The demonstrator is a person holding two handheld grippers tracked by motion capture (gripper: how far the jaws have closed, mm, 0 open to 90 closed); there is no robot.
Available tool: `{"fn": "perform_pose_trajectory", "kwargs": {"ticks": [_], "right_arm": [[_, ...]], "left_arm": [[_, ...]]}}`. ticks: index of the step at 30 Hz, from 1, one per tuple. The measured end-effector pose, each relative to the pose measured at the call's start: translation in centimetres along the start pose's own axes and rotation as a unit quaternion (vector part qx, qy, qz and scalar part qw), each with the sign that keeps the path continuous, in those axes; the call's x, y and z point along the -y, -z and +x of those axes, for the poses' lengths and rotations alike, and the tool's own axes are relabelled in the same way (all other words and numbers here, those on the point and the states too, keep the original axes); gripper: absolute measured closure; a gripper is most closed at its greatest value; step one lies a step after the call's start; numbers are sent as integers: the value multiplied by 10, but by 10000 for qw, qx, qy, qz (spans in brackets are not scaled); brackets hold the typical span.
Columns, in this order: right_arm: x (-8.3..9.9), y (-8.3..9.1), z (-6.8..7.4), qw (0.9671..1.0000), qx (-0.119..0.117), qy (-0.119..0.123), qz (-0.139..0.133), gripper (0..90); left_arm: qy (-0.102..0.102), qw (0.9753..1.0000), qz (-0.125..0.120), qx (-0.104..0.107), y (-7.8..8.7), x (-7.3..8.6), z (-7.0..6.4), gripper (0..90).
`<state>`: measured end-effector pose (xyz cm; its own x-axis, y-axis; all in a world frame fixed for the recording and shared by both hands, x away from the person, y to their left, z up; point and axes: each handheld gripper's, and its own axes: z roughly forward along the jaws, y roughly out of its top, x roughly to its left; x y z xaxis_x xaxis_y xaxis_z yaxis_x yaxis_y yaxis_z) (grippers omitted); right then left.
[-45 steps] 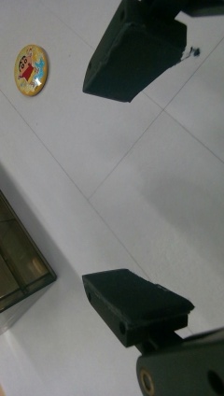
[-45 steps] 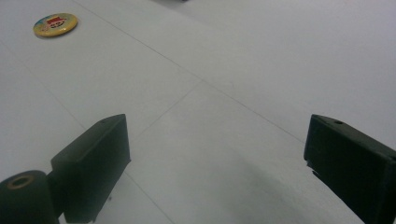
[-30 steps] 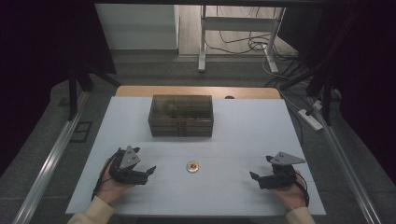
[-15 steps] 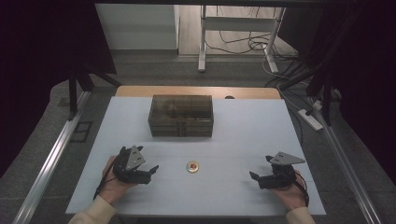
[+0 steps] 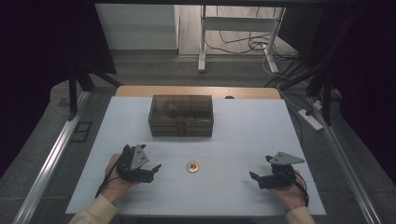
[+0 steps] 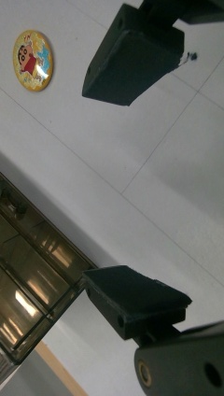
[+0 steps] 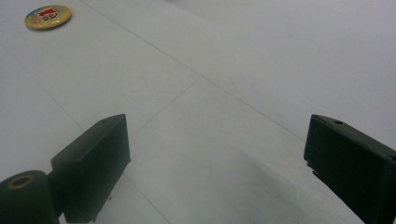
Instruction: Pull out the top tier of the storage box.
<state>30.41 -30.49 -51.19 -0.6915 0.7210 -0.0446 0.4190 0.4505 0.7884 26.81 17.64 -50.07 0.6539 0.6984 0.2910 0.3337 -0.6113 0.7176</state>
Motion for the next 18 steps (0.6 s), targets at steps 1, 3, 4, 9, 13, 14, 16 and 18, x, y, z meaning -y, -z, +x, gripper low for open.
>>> {"fn": "perform_pose_trajectory", "kwargs": {"ticks": [1, 3, 4, 9, 13, 14, 16, 18], "right_arm": [[0, 0, 0, 10000, -2, 0, -4, 69], [0, 0, 0, 10000, 5, 0, 8, 69], [0, 0, 0, 10000, 4, -3, 12, 69], [0, 0, 0, 10000, 5, -3, 24, 69], [0, 0, 0, 10000, 6, 2, 32, 69], [0, 0, 0, 10000, 8, 2, 31, 69], [0, 0, 0, 10000, 8, -5, 35, 69], [0, -1, 0, 10000, 4, -4, 39, 69]], "left_arm": [[-27, 10000, 9, -21, 0, -1, 0, 127], [-105, 9999, 19, -77, 0, -2, -2, 128], [-144, 9998, 30, -114, 0, -3, -2, 128], [-295, 9994, 25, -204, 0, -5, -4, 135], [-439, 9987, 10, -254, -2, -8, -7, 138], [-479, 9985, 13, -269, -2, -9, -7, 138], [-548, 9980, 9, -301, -3, -10, -9, 139], [-599, 9977, 8, -330, -3, -11, -9, 140]]}}
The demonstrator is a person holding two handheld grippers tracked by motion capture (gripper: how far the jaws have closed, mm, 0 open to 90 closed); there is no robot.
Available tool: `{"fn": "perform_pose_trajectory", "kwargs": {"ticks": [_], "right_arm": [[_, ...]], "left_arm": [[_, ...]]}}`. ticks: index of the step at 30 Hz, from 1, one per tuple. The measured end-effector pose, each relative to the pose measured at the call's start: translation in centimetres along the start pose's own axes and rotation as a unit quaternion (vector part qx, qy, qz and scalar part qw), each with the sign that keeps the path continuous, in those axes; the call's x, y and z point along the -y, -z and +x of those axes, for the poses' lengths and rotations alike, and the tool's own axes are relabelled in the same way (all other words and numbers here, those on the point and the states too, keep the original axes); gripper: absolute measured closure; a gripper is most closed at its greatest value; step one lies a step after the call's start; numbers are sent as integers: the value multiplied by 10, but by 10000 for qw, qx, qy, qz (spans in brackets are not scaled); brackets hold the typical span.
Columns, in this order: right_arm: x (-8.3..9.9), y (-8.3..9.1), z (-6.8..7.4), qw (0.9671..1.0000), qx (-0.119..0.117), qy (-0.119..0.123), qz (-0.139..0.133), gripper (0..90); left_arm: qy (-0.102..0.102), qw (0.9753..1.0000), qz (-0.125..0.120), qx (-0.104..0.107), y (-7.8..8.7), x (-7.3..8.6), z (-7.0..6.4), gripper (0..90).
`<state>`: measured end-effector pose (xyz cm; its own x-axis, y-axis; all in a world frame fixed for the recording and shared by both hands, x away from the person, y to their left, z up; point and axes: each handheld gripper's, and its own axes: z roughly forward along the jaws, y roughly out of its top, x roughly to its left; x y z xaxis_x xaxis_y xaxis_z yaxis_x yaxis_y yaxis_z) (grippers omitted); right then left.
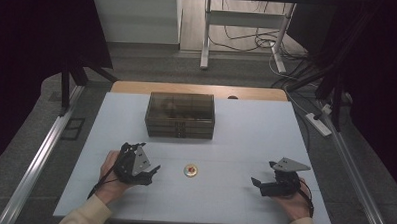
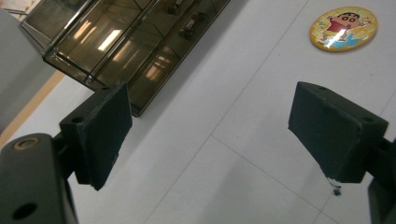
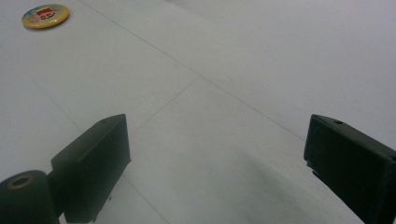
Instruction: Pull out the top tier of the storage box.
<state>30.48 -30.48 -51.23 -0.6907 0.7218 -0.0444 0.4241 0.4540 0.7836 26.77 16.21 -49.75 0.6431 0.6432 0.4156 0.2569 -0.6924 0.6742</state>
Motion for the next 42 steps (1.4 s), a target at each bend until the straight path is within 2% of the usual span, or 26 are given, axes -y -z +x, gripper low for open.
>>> {"fn": "perform_pose_trajectory", "kwargs": {"ticks": [14, 42], "right_arm": [[0, -1, 0, 10000, 8, 0, 28, 69], [1, -2, -1, 10000, 44, -3, 56, 69]], "left_arm": [[-275, 9995, 45, -121, -6, -12, -1, 140], [-479, 9985, 132, -232, -16, -25, 0, 145]]}}
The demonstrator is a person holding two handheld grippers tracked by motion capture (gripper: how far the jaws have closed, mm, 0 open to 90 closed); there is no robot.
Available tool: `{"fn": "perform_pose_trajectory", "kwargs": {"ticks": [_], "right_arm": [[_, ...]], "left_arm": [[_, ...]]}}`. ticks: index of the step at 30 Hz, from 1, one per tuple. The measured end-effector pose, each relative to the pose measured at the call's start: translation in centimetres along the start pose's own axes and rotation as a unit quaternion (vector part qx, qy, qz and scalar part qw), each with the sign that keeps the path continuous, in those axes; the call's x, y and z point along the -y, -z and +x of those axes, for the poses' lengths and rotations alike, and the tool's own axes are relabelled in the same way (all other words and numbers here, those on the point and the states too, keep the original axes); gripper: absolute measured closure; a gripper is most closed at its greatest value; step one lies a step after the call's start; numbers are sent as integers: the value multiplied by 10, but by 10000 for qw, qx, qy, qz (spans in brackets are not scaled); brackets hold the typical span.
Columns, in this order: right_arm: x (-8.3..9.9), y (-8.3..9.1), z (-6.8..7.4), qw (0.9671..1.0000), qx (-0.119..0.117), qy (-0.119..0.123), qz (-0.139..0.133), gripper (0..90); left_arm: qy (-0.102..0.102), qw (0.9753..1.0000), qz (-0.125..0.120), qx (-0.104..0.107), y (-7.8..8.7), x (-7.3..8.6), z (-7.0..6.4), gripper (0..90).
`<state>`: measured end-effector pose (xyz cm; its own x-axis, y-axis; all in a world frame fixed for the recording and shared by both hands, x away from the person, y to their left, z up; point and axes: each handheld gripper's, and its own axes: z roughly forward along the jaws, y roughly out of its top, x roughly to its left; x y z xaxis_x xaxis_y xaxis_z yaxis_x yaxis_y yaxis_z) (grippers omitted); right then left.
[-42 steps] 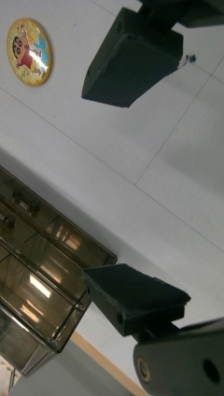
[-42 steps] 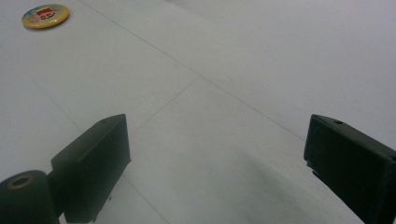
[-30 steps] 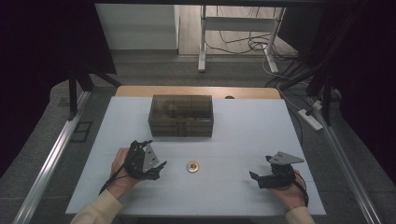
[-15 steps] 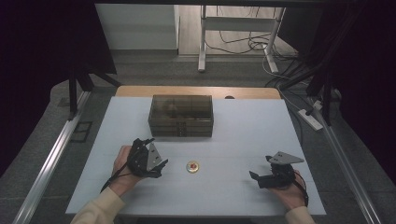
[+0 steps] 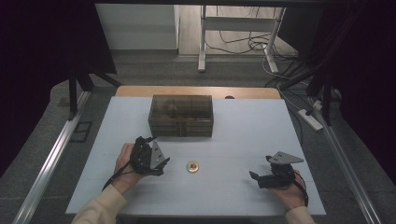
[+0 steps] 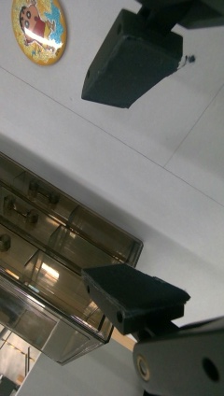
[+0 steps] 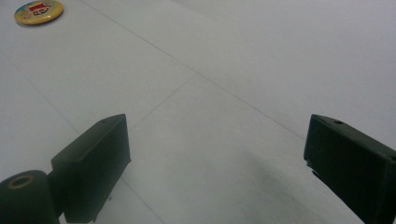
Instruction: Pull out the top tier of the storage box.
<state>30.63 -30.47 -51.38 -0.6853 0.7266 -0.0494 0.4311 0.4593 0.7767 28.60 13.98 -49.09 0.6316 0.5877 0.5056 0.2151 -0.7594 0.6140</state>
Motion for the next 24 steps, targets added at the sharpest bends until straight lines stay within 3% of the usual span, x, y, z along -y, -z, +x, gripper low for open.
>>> {"fn": "perform_pose_trajectory", "kwargs": {"ticks": [24], "right_arm": [[0, -1, 0, 10000, 12, -5, 39, 69]], "left_arm": [[-187, 9997, 47, -175, -11, -10, 0, 154]]}}
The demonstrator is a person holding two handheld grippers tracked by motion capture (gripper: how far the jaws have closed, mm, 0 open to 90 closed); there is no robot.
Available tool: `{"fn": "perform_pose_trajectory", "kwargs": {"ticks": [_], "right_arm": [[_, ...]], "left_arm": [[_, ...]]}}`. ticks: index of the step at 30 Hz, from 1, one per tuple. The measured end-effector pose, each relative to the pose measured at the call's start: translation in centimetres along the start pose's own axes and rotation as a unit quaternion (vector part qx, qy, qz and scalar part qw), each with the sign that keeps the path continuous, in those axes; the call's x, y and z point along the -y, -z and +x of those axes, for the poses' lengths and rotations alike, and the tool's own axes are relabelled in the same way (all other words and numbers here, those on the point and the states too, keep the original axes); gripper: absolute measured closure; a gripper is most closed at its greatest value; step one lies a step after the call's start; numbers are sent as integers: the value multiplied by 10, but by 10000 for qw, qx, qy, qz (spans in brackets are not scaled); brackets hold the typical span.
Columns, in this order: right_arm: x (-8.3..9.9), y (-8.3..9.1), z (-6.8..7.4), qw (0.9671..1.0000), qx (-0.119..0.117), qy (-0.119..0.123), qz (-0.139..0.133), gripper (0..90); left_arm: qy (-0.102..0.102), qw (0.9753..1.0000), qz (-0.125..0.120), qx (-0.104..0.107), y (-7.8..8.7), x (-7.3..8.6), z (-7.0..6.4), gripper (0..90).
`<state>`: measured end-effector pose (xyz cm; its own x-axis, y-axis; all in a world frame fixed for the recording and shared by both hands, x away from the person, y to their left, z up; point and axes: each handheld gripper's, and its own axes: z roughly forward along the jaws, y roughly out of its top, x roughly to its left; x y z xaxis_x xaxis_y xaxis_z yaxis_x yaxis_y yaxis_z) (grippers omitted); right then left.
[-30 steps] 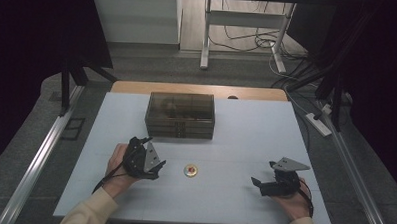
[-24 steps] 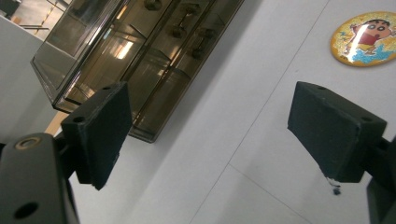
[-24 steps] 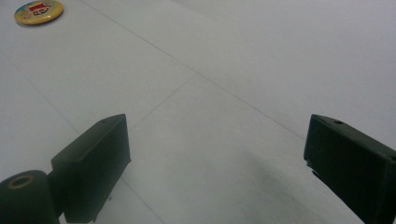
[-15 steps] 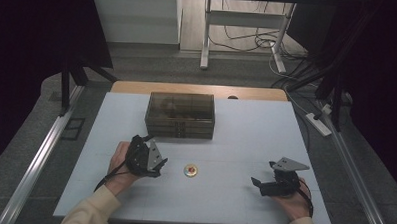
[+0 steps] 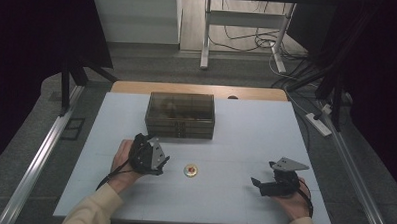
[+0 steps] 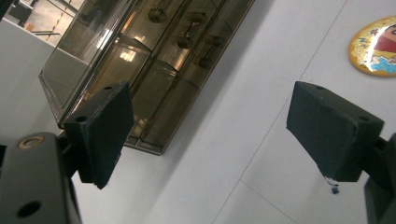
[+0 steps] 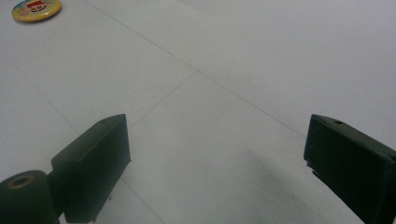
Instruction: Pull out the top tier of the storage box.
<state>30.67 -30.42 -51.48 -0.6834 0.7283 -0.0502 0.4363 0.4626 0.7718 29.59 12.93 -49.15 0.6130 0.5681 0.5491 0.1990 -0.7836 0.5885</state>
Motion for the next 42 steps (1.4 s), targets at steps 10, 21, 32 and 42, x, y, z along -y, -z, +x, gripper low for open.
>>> {"fn": "perform_pose_trajectory", "kwargs": {"ticks": [10, 21, 32, 42], "right_arm": [[0, 0, 0, 10000, -2, 1, 25, 69], [0, -1, 0, 10000, 2, -5, 20, 69], [1, -2, 0, 10000, 4, -22, 33, 69], [1, -2, 0, 10000, 3, -4, 51, 69]], "left_arm": [[-71, 10000, 25, -45, -5, -3, -1, 157], [-161, 9997, 24, -165, -11, -7, -2, 169], [-248, 9994, 27, -232, -15, -11, -3, 172], [-295, 9992, 0, -284, -19, -15, -3, 176]]}}
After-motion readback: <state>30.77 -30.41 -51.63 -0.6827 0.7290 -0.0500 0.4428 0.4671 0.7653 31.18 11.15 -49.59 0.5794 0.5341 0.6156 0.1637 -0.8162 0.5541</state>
